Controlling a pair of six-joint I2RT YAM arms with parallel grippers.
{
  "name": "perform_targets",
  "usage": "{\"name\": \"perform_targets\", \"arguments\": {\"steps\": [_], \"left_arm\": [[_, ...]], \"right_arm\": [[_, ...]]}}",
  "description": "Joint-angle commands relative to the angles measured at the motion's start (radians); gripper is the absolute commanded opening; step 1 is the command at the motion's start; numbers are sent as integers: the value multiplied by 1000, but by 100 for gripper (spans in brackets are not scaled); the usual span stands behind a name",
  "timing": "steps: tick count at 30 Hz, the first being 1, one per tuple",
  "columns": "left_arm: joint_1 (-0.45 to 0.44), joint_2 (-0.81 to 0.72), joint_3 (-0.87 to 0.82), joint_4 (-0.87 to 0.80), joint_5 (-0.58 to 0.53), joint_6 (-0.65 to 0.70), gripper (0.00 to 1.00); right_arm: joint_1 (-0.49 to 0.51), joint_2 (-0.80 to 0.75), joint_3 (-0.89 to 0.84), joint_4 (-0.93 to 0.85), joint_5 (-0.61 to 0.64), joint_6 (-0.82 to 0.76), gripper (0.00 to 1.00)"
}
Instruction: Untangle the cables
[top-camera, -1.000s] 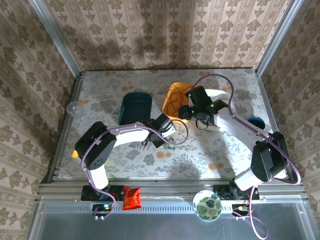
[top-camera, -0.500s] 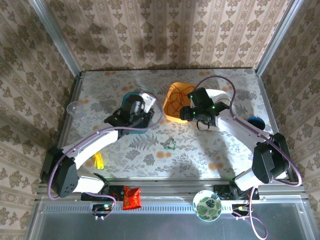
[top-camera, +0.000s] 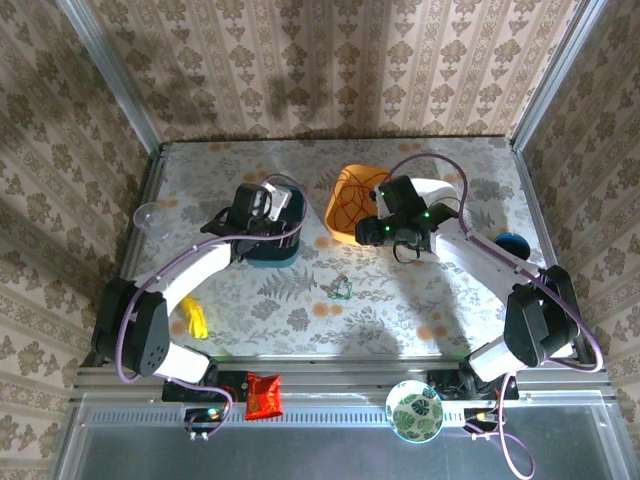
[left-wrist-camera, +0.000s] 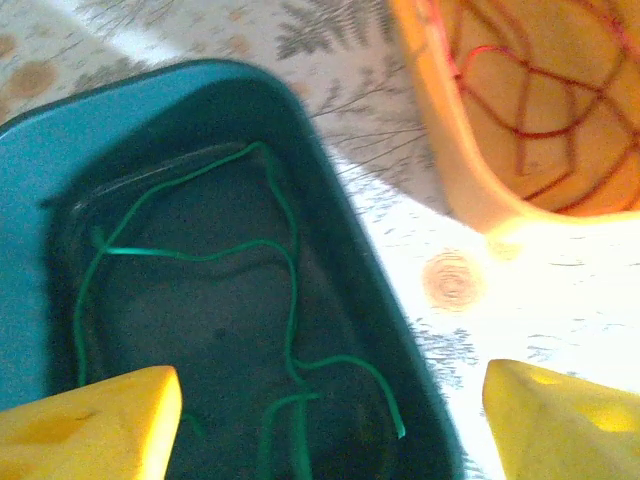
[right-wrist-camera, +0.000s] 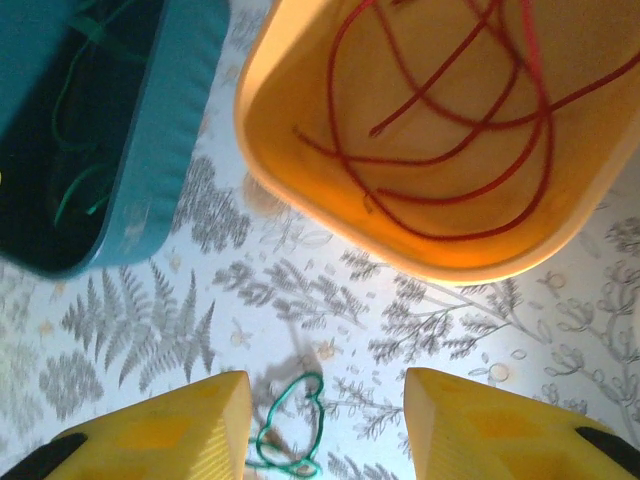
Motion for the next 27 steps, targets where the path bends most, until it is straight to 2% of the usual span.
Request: {"name": "perform_targets", "arguments": {"steps": [1, 3, 8, 12, 22, 27], "left_arm": [[-54, -38, -22, 10, 196, 70, 82], [-104, -17, -42, 5, 282, 85, 81], [-192, 53, -84, 46, 216, 81, 78], [-202, 75, -107, 111, 194, 36, 76], [-231, 99, -94, 56, 200, 70, 76], [-231, 100, -90, 54, 203, 73, 76]], "right_arm": [[45, 54, 17, -123, -114, -123, 46], [85, 97, 28, -183, -125, -172, 46], [162, 218, 53, -252, -82, -225, 46], [174, 280, 80, -251, -51, -224, 45], [174, 388, 141, -276, -67, -277, 36], [173, 398, 137, -289, -74, -285, 35]]}}
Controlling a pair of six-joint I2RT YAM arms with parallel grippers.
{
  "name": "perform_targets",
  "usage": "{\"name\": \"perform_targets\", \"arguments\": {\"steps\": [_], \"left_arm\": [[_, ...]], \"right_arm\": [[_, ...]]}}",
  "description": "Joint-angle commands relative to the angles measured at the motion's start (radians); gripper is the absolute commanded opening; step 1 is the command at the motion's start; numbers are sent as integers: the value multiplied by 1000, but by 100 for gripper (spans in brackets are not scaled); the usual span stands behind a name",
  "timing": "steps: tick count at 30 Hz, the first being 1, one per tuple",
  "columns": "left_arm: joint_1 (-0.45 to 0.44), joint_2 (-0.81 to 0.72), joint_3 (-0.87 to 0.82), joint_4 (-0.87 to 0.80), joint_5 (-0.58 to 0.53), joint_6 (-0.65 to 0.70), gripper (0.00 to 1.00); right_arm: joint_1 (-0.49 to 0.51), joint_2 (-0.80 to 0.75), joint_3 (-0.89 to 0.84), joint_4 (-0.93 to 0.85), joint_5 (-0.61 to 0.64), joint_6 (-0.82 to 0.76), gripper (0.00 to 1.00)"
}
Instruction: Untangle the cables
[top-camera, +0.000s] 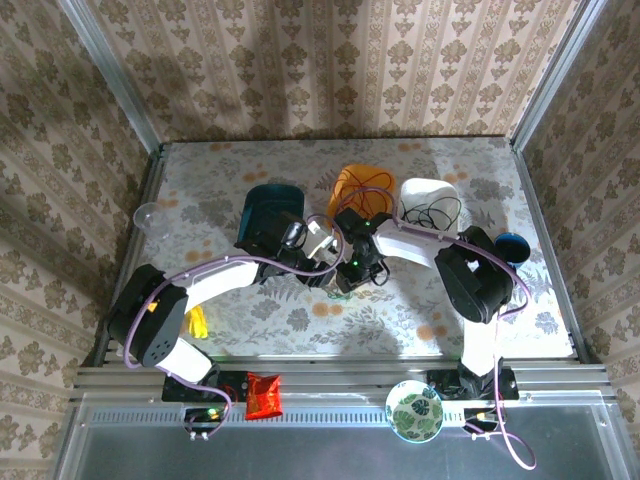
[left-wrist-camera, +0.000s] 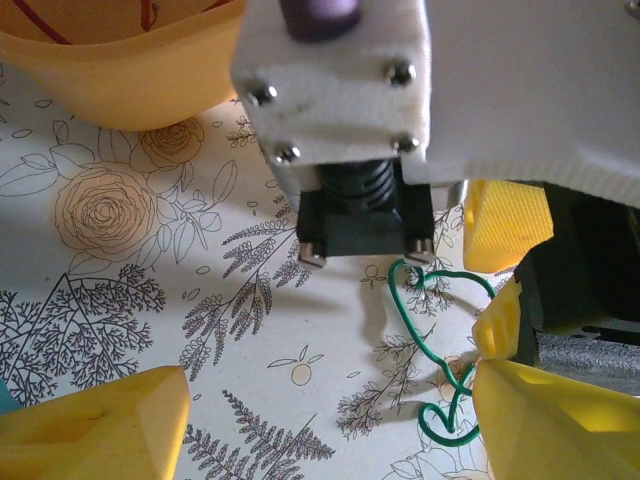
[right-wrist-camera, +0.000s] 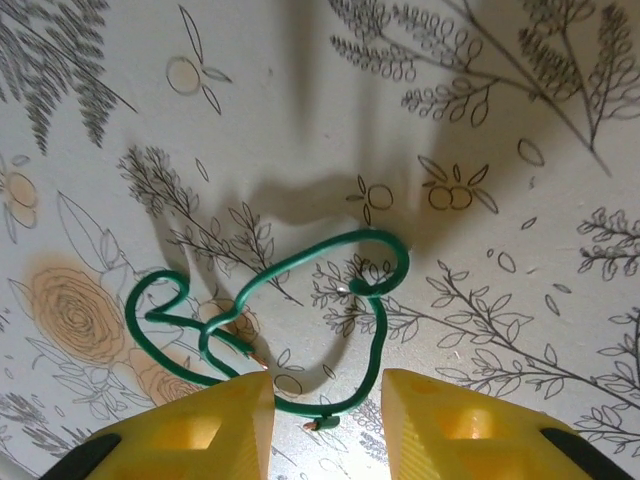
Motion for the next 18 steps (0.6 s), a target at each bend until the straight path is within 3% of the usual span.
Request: {"name": "perform_targets", "arguments": {"steps": [1, 8, 18], "left_arm": [[-8, 11, 15, -11, 13, 18, 76], [-8, 26, 26, -8, 44, 20, 77], [9, 82, 103, 12, 181, 23, 76]], "right_arm": [[0, 13, 17, -42, -12, -23, 34], [-3, -49, -22, 10, 32, -10, 7], [-45, -256, -83, 129, 33, 8, 1]]}}
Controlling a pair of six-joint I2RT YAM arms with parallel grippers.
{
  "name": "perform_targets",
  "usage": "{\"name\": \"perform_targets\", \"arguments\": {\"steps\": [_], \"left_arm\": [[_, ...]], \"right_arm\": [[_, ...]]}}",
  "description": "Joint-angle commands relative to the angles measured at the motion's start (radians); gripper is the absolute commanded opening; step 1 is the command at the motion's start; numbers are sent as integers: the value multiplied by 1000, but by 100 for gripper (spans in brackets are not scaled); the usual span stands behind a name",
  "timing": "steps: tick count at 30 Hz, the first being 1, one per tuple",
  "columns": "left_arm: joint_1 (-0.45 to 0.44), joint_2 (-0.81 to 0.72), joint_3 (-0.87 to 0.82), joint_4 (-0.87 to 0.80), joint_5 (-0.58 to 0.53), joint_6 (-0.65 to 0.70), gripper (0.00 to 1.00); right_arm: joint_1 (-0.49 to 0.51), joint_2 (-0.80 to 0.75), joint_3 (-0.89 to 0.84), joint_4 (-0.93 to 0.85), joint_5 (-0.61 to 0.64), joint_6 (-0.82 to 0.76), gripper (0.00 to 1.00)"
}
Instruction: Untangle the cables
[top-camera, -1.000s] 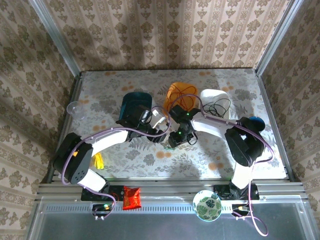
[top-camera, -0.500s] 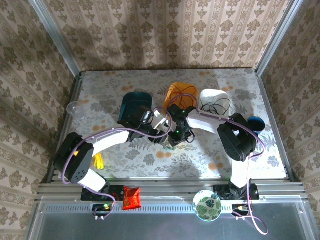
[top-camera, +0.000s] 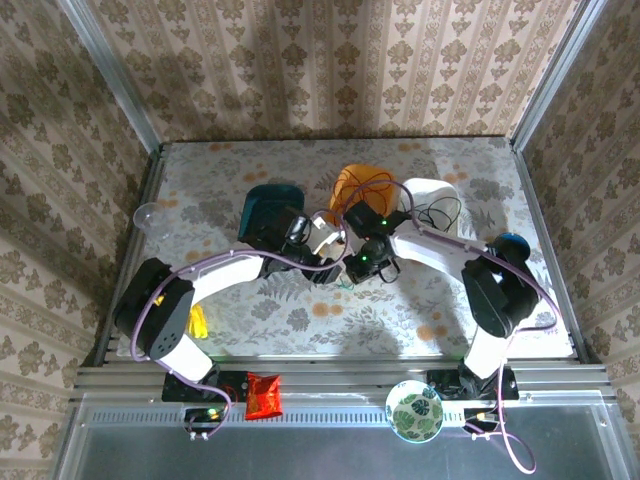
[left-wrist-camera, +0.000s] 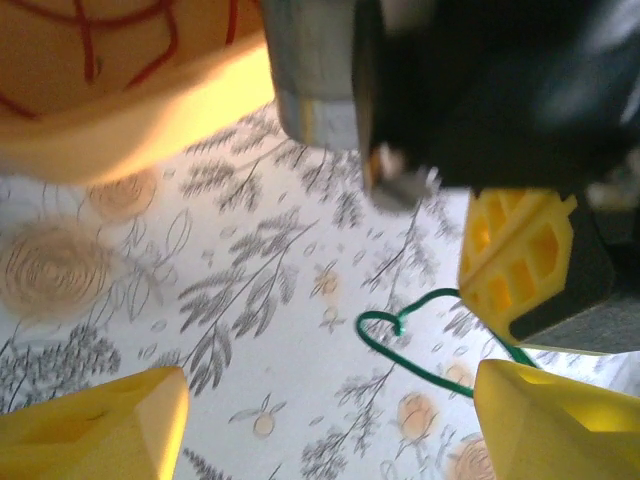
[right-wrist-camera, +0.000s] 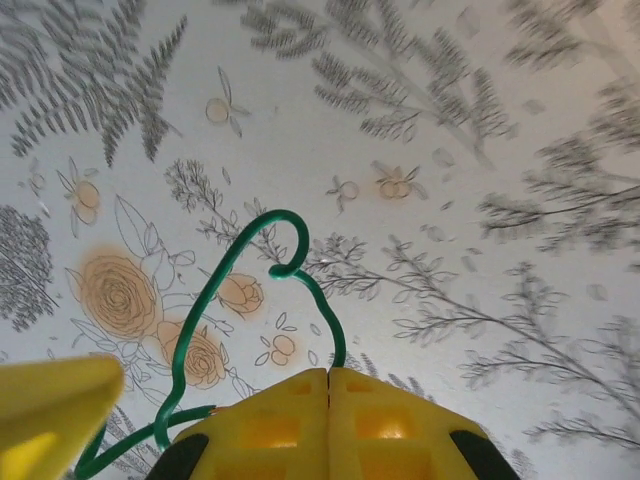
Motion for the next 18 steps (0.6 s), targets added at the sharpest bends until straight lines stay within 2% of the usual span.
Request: {"name": "perform_targets", "arguments": {"steps": [1, 11, 18], "left_arm": [[9, 30, 40, 8, 98, 20, 75], [37, 63, 63, 76, 220, -26, 68], [73, 93, 66, 154, 351, -98, 51]], "right_arm": [[-13, -97, -19, 80, 8, 10, 1], [-20, -266, -90, 259, 112, 55, 0], [-19, -323, -117, 337, 132, 79, 0]]}}
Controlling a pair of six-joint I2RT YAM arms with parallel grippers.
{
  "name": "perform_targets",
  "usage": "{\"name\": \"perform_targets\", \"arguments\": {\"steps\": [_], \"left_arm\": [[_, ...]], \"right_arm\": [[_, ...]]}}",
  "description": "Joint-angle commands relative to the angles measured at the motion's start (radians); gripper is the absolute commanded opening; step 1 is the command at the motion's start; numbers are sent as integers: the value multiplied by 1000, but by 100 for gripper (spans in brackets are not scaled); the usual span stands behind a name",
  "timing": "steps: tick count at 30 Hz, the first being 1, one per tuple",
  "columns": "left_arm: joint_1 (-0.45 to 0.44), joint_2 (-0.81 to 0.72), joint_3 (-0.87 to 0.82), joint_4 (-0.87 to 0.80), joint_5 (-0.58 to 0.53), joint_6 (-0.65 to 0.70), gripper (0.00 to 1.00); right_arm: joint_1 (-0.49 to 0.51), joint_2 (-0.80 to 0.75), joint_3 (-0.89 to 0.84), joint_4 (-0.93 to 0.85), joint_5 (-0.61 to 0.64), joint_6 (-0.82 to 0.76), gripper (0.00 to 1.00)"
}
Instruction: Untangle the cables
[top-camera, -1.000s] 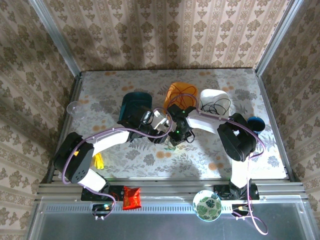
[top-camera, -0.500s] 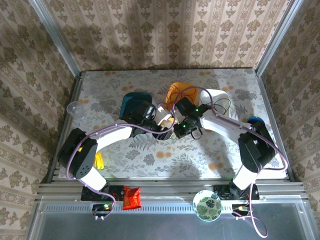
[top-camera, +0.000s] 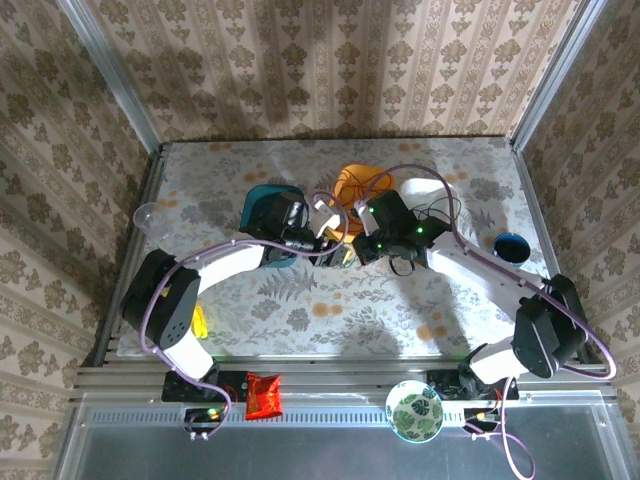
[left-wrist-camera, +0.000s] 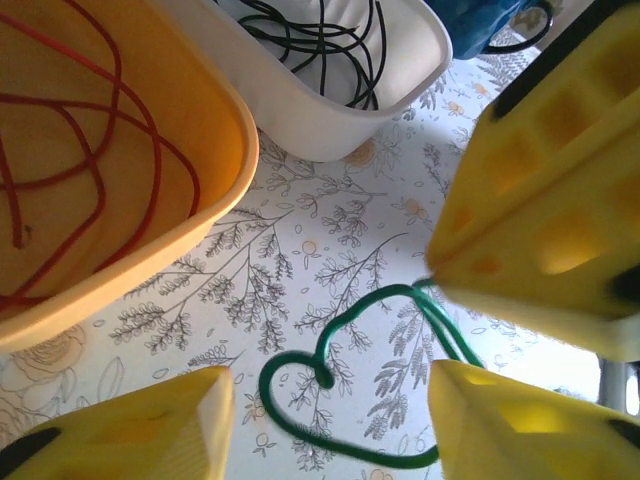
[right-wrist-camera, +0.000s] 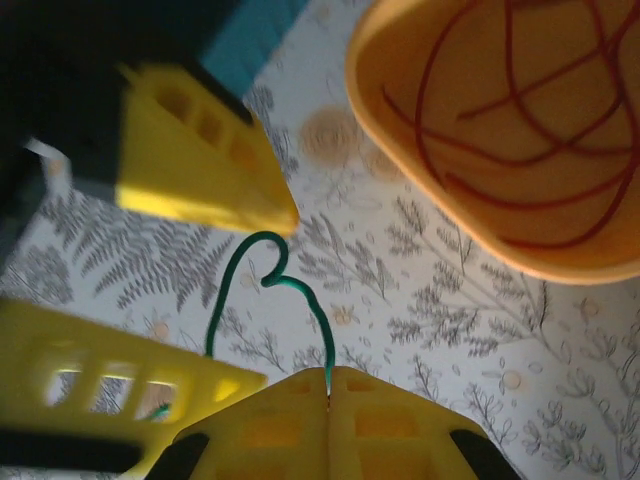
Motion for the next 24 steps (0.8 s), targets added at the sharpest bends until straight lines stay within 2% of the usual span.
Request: {"name": "perform_targets", "arguments": {"steps": [1, 7, 11, 15, 18, 21, 24], "left_arm": [[13, 30, 8, 9, 91, -38, 49], [21, 41, 13, 43, 123, -69, 25], [29, 37, -2, 99, 103, -110, 2], [44, -1, -58, 180, 25, -135, 0], [58, -41, -93, 224, 13, -148, 0], [60, -89, -99, 237, 44, -156, 0], [60, -139, -96, 273, 89, -186, 0]], "right_arm": [[5, -39, -11, 110, 29, 30, 0], [6, -78, -4, 122, 38, 38, 0], [5, -90, -13, 129, 55, 49, 0], [-22, -119, -42, 132, 128, 94, 0], [-87, -129, -70, 116, 150, 167, 0], [-164, -115, -101, 105, 82, 234, 0], [-200, -75, -114, 102, 1, 260, 0]]}}
